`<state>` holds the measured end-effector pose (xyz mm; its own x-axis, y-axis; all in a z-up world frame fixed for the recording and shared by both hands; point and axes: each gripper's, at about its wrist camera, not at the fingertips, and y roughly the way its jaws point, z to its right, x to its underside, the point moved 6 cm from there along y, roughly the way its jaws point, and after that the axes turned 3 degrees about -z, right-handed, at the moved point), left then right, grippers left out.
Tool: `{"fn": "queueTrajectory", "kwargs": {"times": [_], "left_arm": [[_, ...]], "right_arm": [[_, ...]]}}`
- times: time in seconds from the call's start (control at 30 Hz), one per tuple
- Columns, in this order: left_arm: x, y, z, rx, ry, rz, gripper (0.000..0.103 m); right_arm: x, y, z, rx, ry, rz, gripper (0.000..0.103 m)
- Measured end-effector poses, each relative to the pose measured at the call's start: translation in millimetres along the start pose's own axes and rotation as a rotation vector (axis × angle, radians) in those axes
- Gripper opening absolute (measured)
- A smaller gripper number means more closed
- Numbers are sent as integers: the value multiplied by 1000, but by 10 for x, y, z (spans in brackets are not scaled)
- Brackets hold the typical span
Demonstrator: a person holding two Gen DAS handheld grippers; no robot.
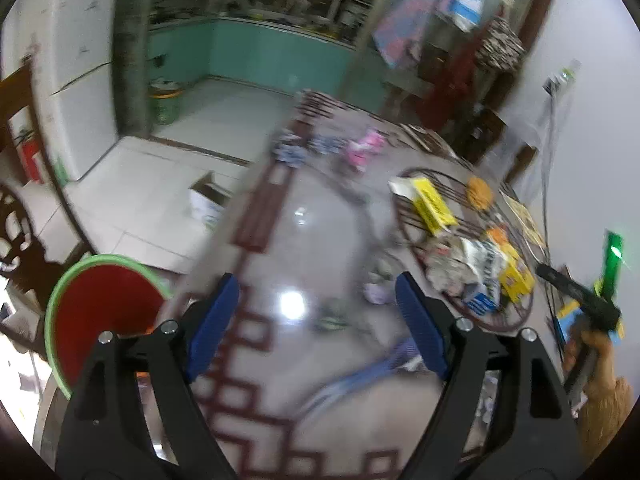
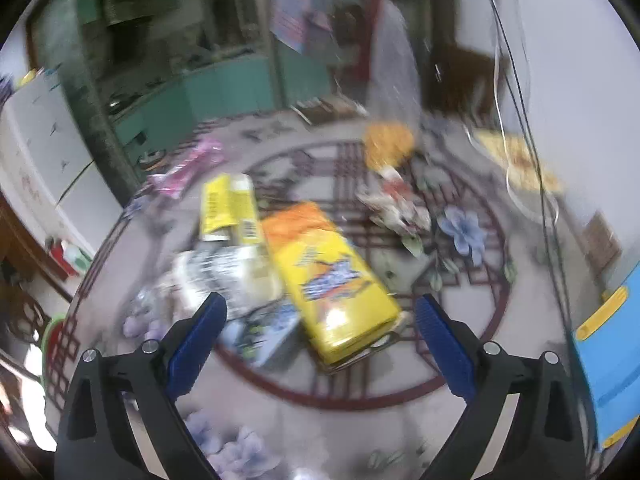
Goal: Collect trash
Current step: 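Open both tools over the red bucket to drop the items, then grasp the yellow iced-tea carton with the right tool while the left tool grasps the toothpaste box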
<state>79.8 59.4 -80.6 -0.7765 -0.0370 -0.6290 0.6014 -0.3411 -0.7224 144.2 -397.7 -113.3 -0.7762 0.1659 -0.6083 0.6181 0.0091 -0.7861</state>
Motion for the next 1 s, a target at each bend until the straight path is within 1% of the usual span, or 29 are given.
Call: {"fn": "queueTrajectory", "kwargs": {"times": [0.07, 0.13, 0.2, 0.27, 0.3, 0.33, 0.37, 0.43, 0.47, 0.53, 0.57, 0.63, 0.73, 0.87, 0.93, 1.0], "left_arm": [[26, 108, 233, 14, 48, -15, 79], [66, 227, 447, 9, 106, -32, 81], [118, 338, 608, -1, 157, -47, 81], [184, 466, 779, 4, 200, -70, 82], [203, 513, 840, 12, 212, -80, 82], [226, 576, 930, 22, 226, -90, 82], [246, 614, 988, 30, 236, -96, 82], [274, 682, 1112, 48, 253, -102, 82], [277, 725, 1202, 61, 256, -104, 82], [262, 795, 1337, 93, 249, -102, 83], [242, 853, 1432, 118, 242, -102, 85], [210, 958, 1589, 139, 242, -100, 86], [185, 1142, 1768, 133, 261, -110, 86], [155, 1371, 1908, 166, 196, -154, 88], [110, 1459, 1971, 161, 187, -155, 88], [18, 1556, 2046, 140, 172, -135, 88]], "right_arm": [[-22, 198, 53, 1, -23, -57, 92], [-9, 367, -1, 7, -74, -103, 92], [-11, 469, -81, 13, -107, -118, 90], [13, 562, -126, 20, -123, -128, 83], [41, 609, -109, 25, -129, -140, 68], [62, 642, -106, 19, -129, -155, 66], [79, 641, -94, 6, -118, -157, 65], [102, 616, -54, -24, -77, -162, 62], [117, 597, -39, -36, -65, -165, 61], [135, 558, -23, -63, -35, -175, 56], [145, 544, -20, -80, -19, -184, 56], [223, 487, 21, -119, 21, -203, 55], [255, 355, 152, -124, 70, -185, 55], [159, 193, 442, -128, 164, -132, 55], [108, 146, 523, -143, 196, -113, 55], [85, 130, 540, -153, 200, -109, 55]]}}
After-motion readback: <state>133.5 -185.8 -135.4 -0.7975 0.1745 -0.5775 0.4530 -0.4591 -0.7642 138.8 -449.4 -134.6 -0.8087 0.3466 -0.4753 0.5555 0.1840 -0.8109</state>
